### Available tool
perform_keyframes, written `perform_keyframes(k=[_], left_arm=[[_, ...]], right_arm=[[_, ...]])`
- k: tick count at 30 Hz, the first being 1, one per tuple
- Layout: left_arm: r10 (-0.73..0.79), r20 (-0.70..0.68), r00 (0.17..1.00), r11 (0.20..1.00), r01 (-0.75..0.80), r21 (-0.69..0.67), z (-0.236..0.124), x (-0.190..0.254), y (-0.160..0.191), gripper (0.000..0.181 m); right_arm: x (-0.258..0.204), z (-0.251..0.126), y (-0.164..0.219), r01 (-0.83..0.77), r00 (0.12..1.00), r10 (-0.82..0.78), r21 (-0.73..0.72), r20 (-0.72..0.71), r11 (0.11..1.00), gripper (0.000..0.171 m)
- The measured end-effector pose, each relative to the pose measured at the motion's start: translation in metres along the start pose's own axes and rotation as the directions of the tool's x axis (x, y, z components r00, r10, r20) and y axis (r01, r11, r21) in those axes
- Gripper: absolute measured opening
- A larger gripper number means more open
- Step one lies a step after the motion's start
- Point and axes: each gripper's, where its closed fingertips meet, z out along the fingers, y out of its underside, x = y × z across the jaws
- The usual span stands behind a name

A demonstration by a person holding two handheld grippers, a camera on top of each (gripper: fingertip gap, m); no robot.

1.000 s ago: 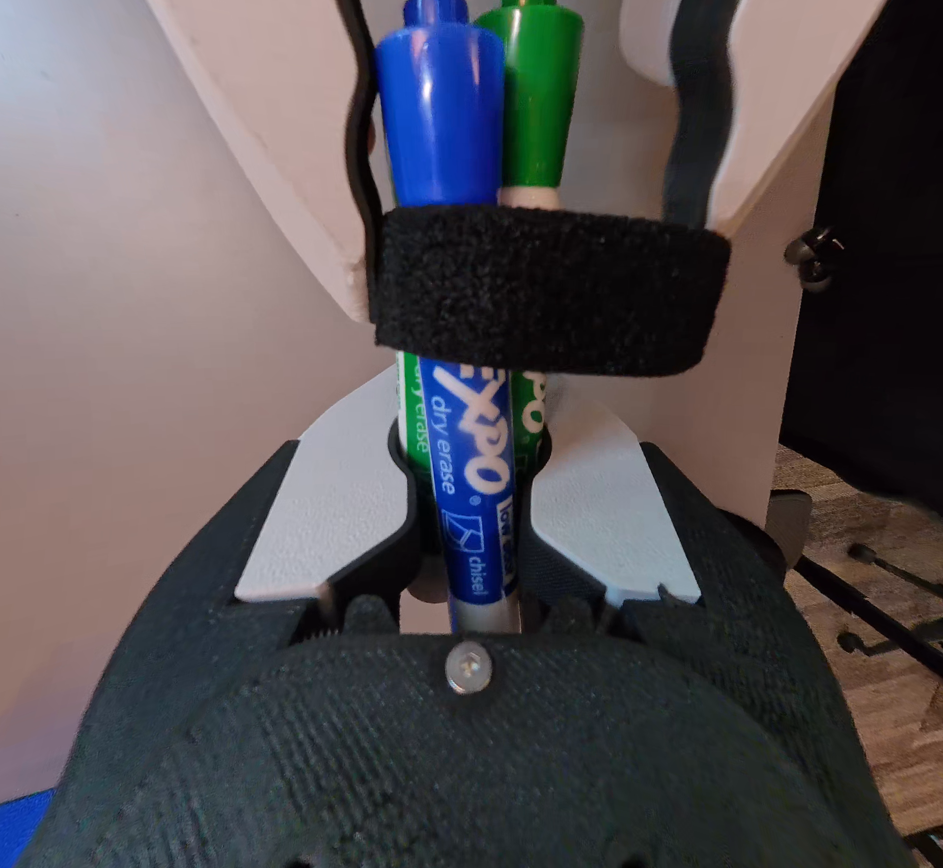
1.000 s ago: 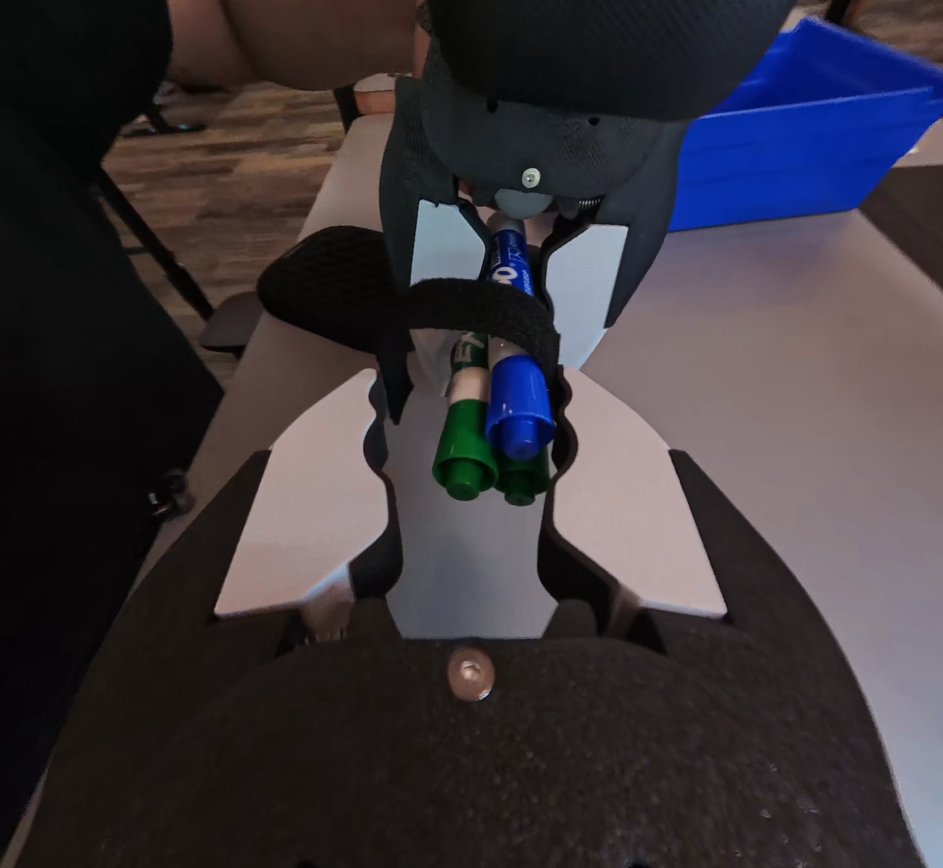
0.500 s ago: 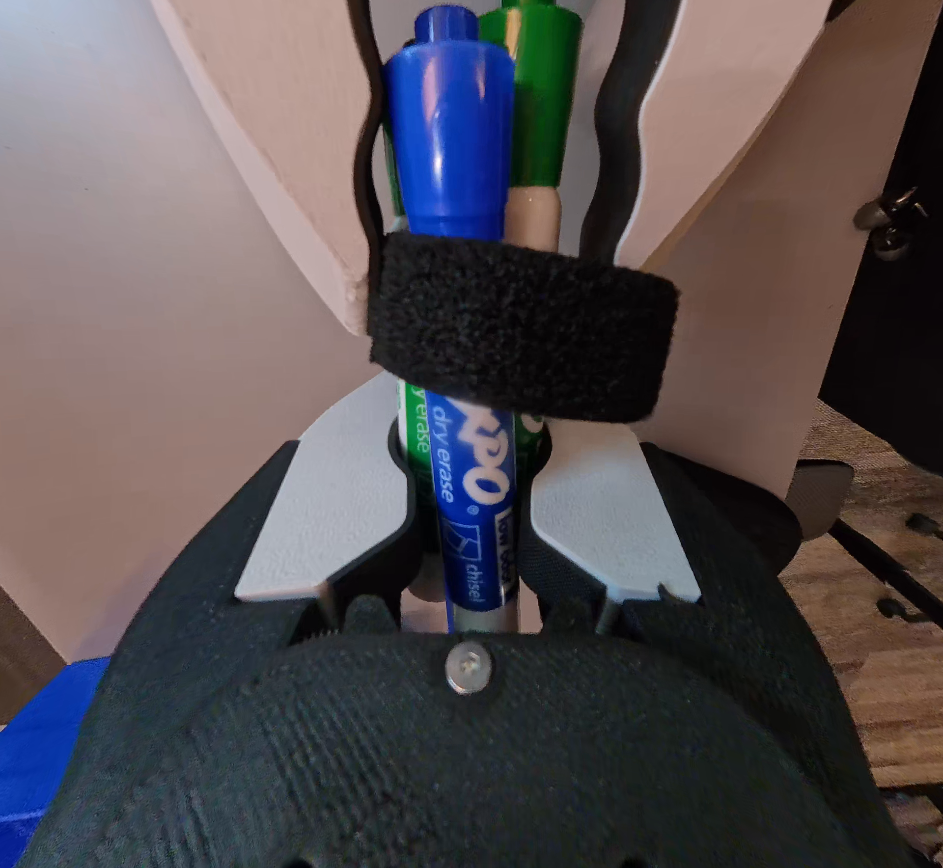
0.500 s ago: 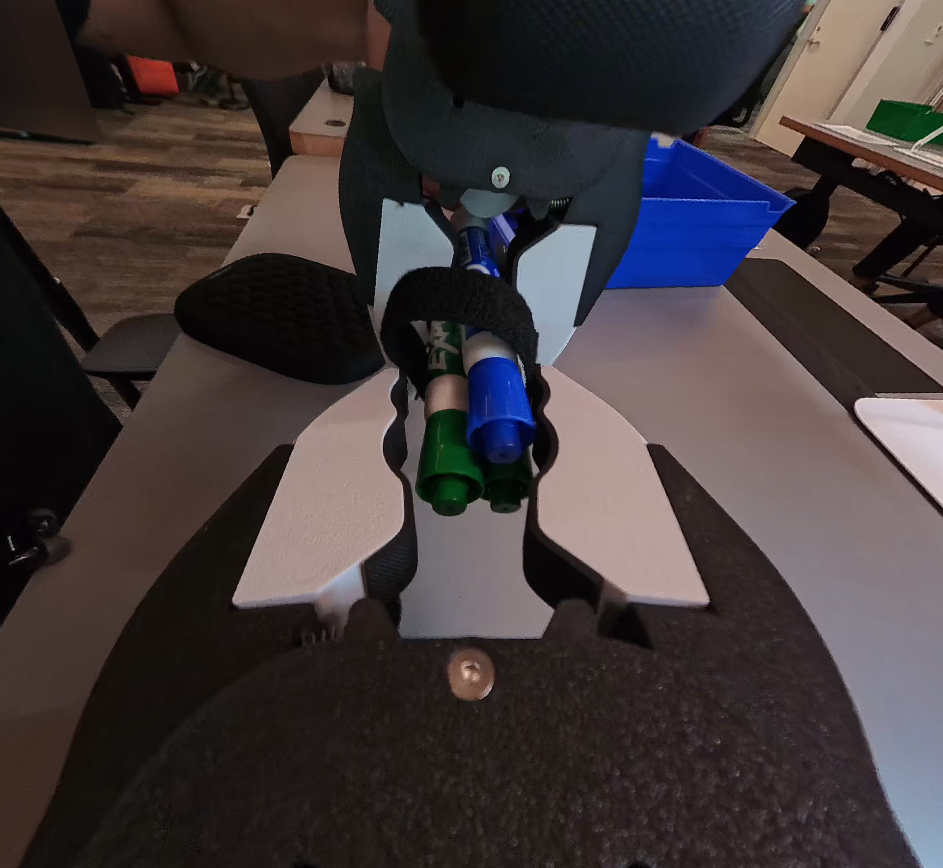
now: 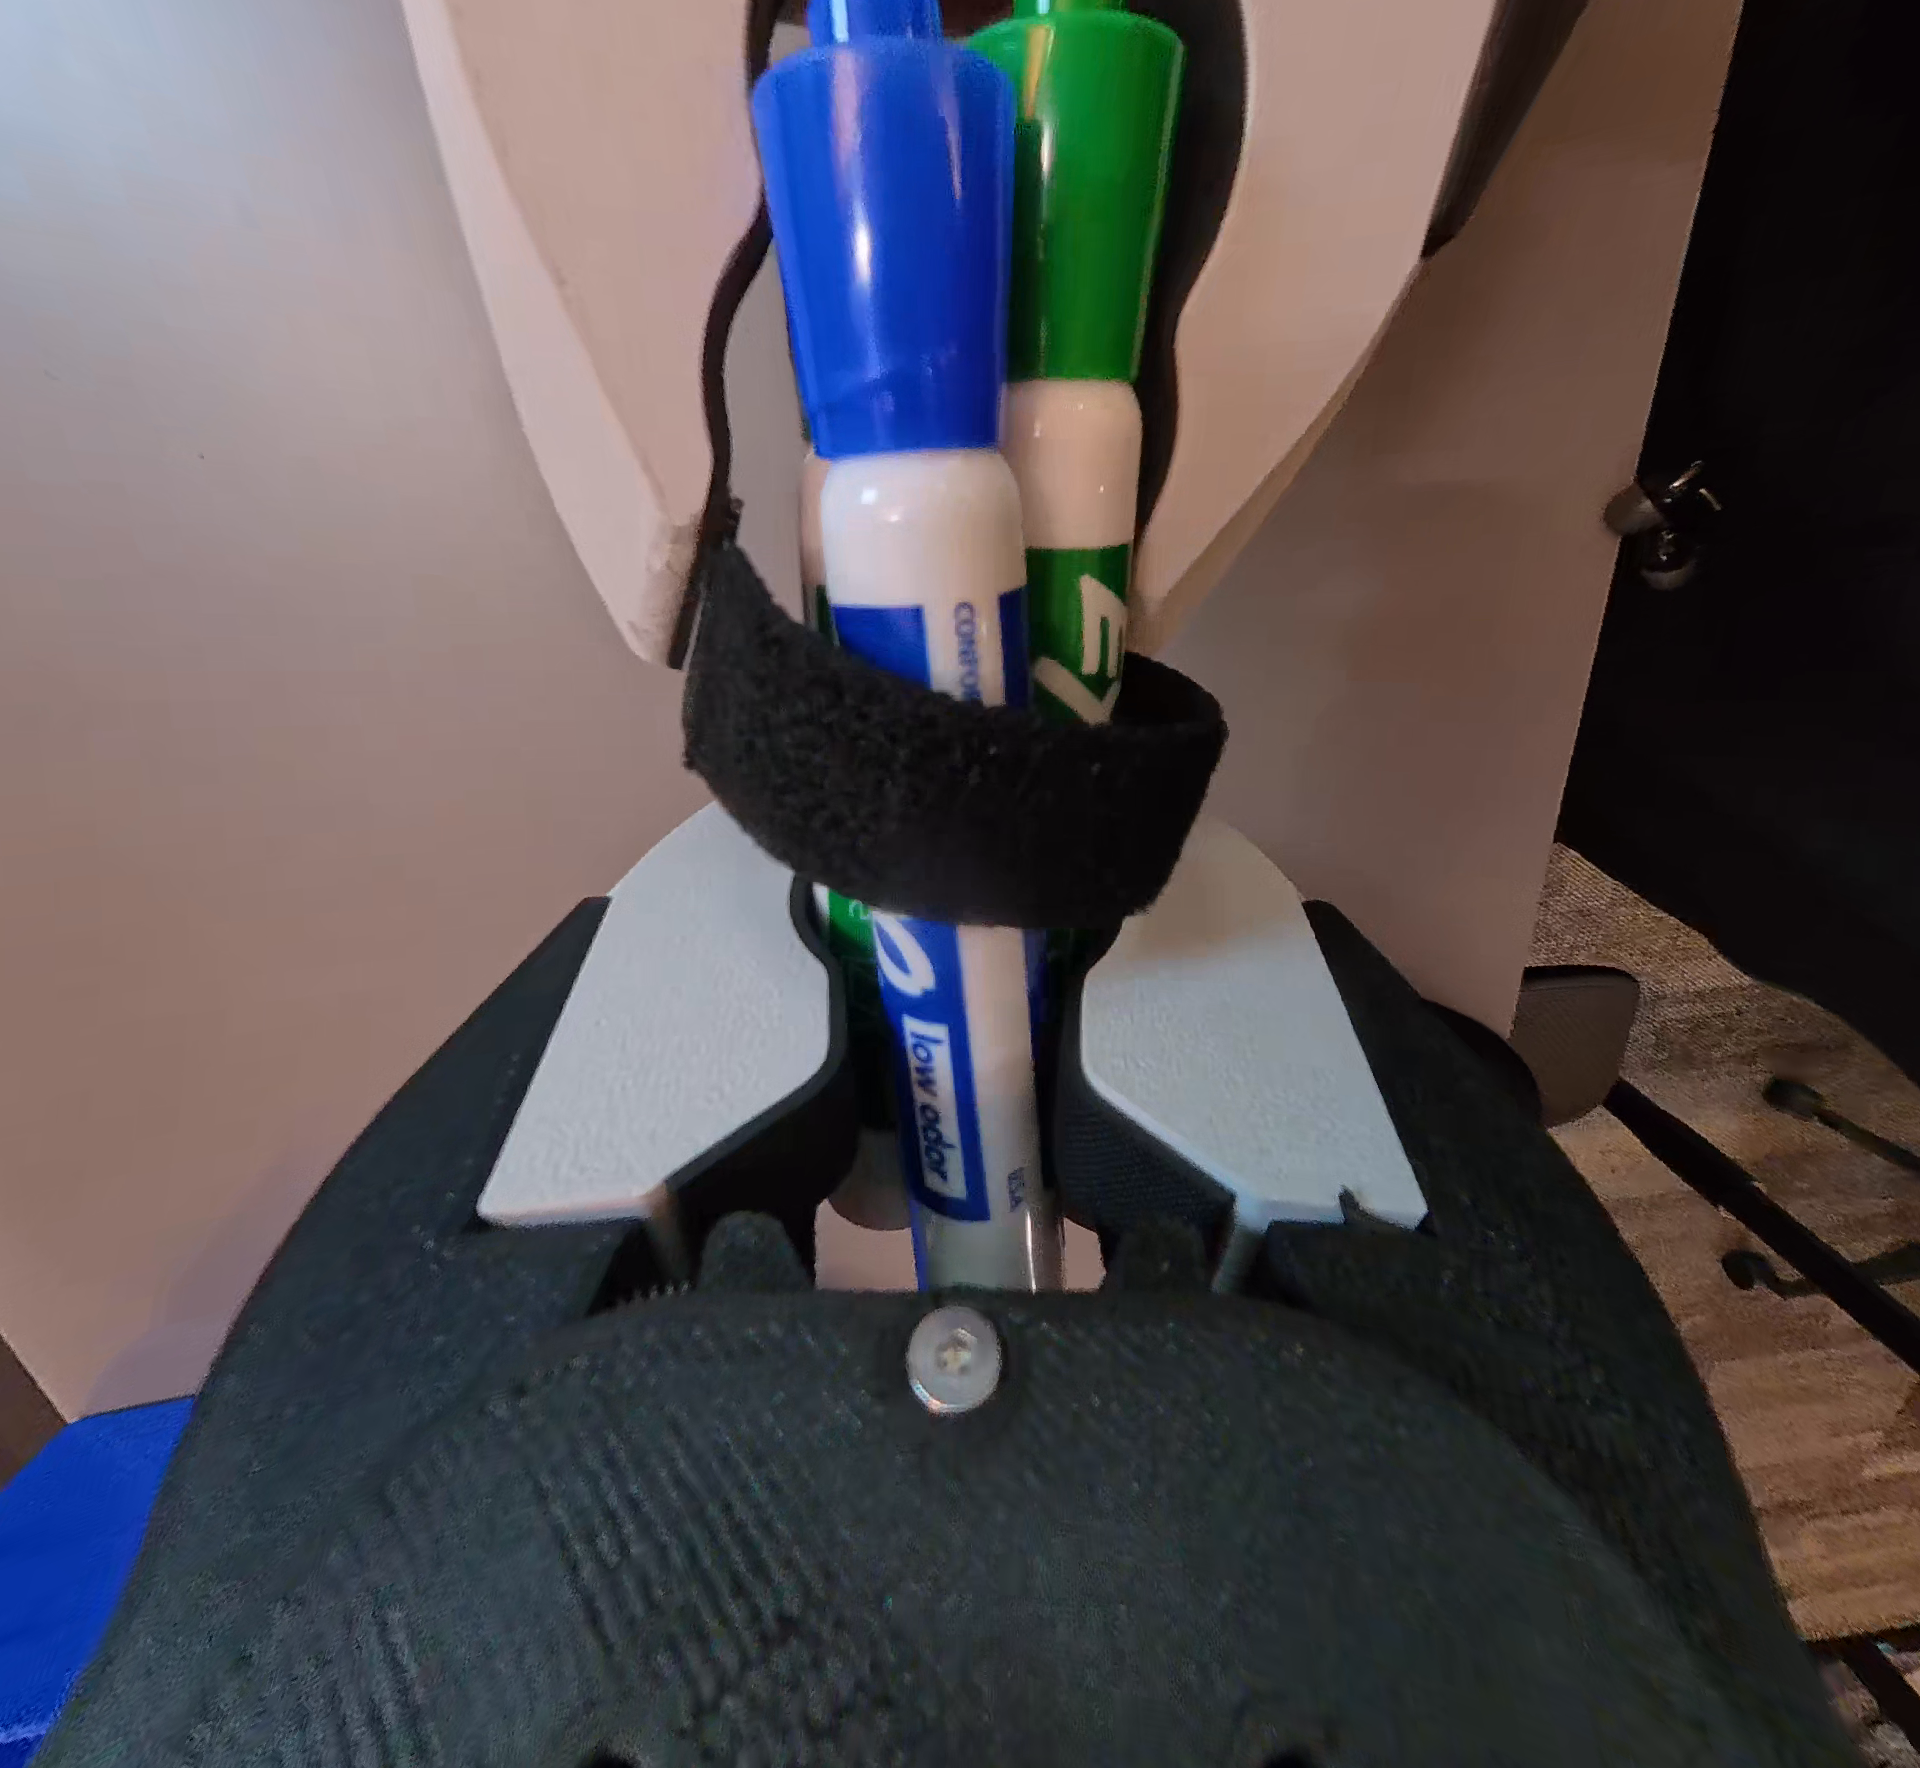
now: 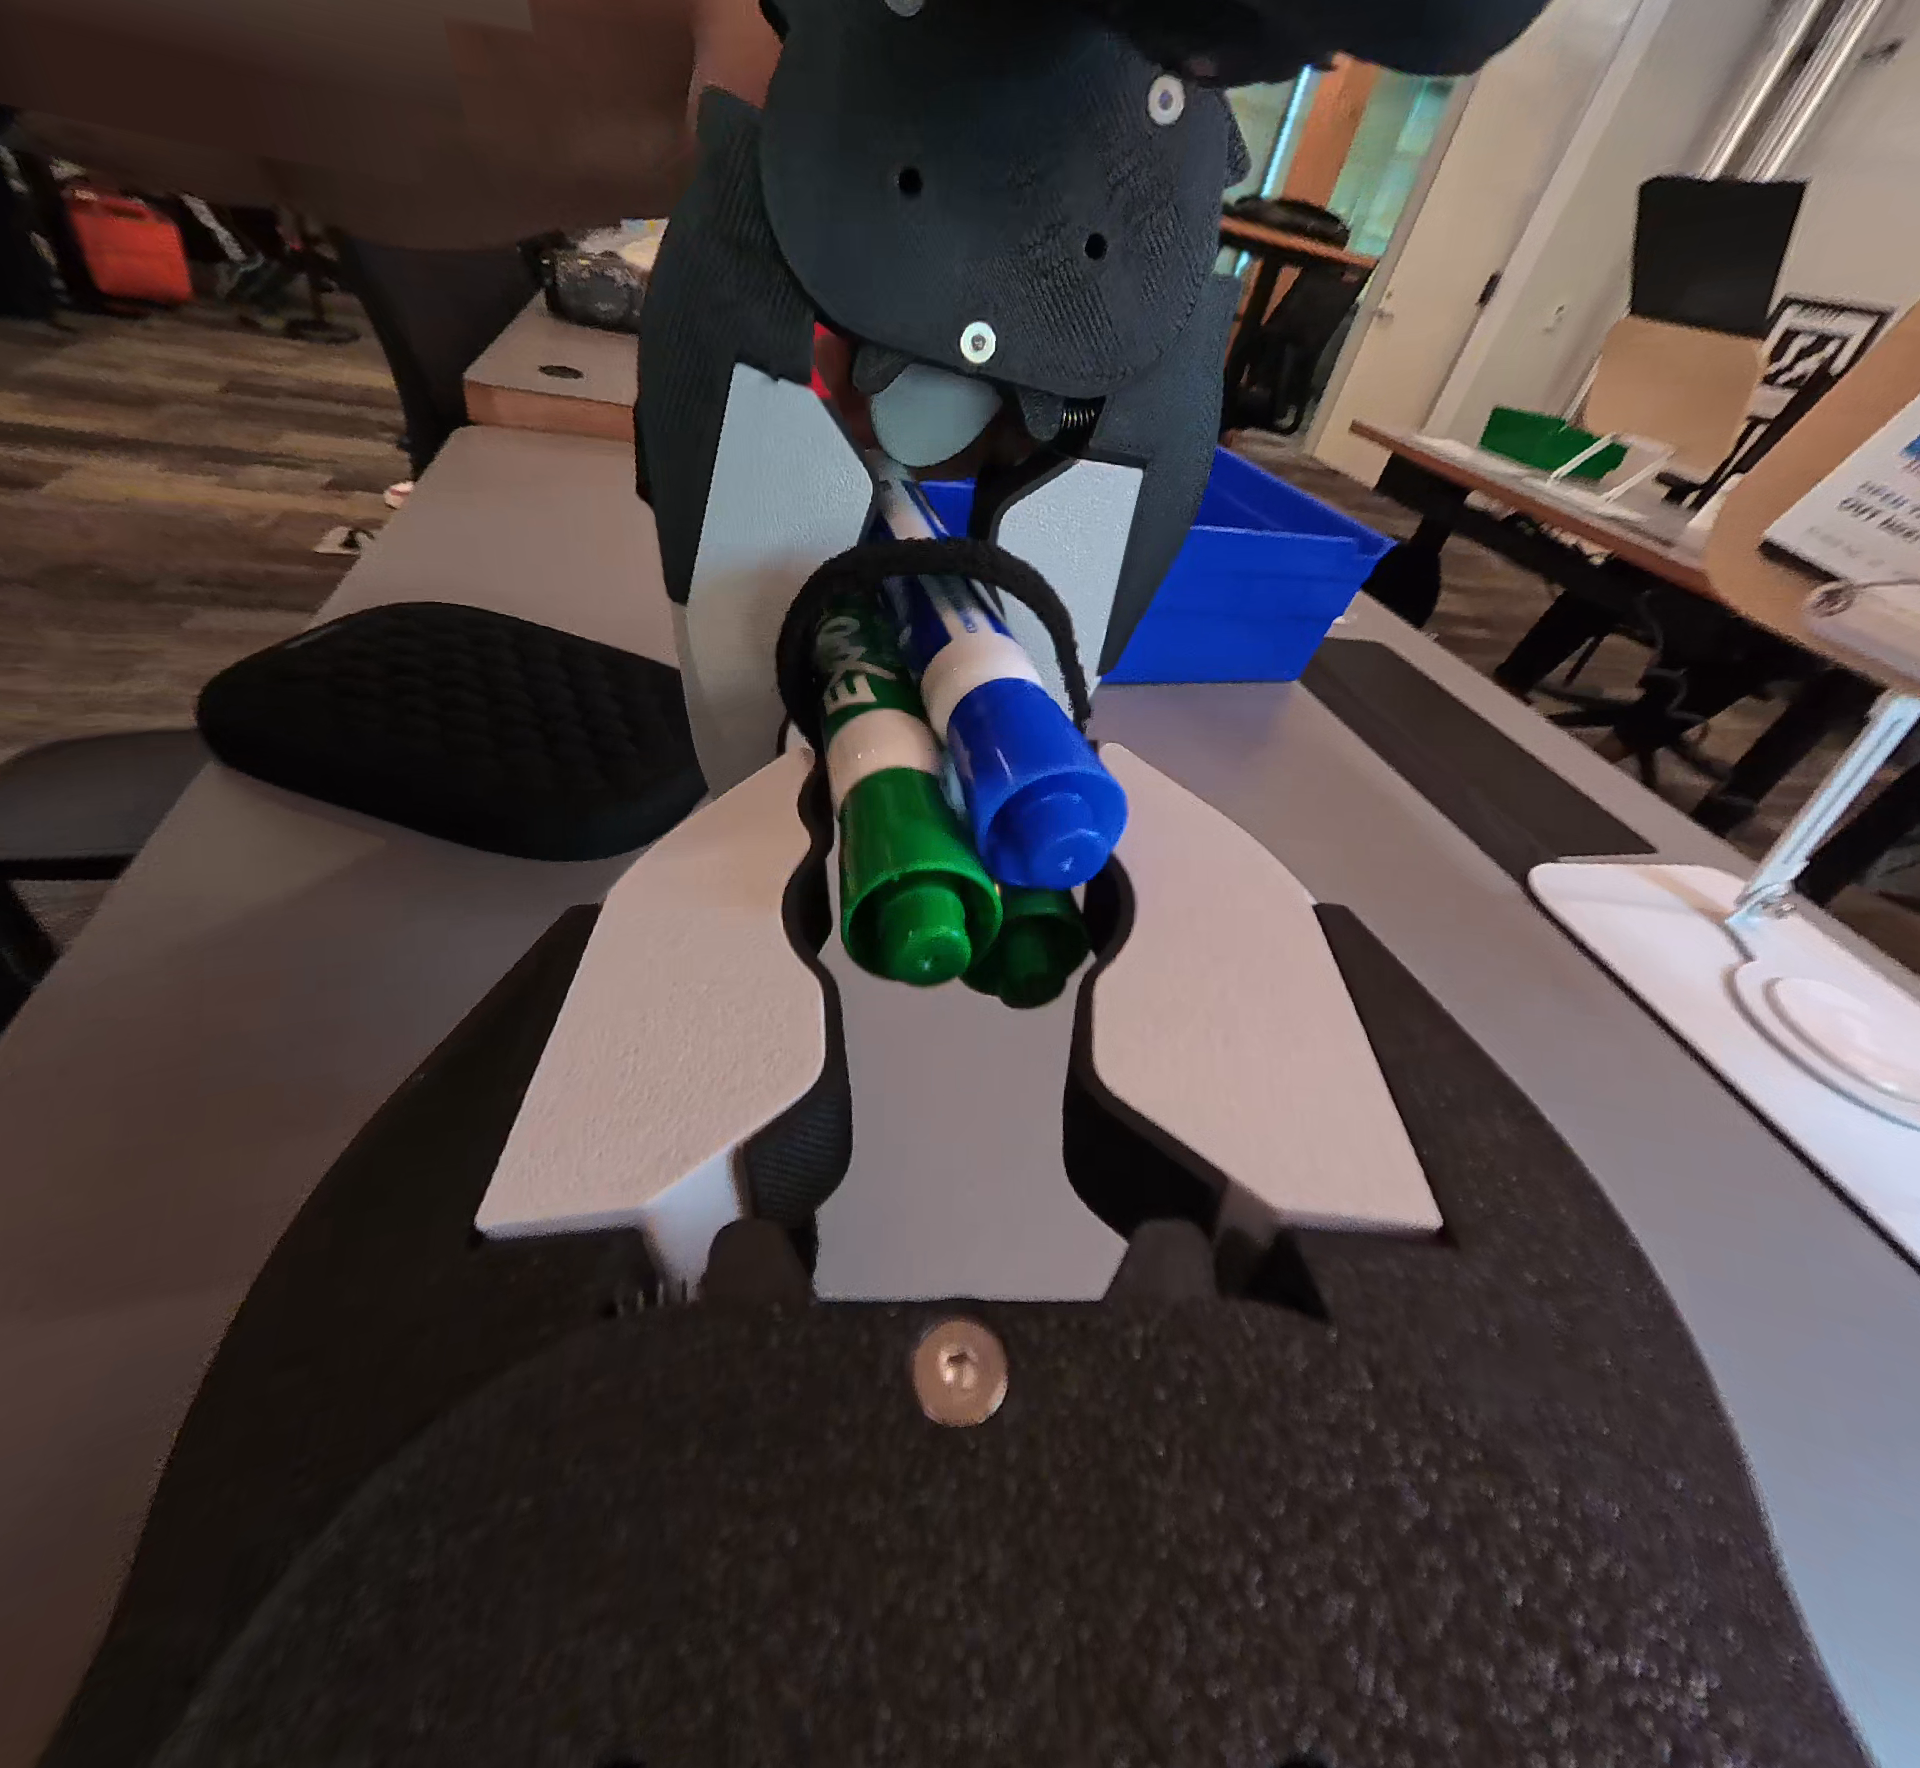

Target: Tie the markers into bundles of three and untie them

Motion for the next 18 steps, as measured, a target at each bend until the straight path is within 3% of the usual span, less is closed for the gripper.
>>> perform_keyframes(k=[4,15,18], left_arm=[[-0.002,-0.02,1.0,1.0,0.003,0.029,-0.006,0.004,-0.003,0.043],[0.007,-0.028,1.0,0.998,-0.005,0.055,-0.016,0.005,-0.008,0.042],[0.01,-0.038,0.999,0.999,-0.008,0.054,-0.017,0.006,-0.009,0.042]], right_arm=[[0.005,-0.003,0.0,0.089,0.995,-0.088,0.025,-0.05,0.996,0.04],[0.008,-0.001,-0.014,-0.077,0.996,0.082,0.134,-0.035,0.988,0.031],[0.006,0.0,-0.015,-0.057,0.998,0.06,0.135,-0.02,0.989,0.032]])
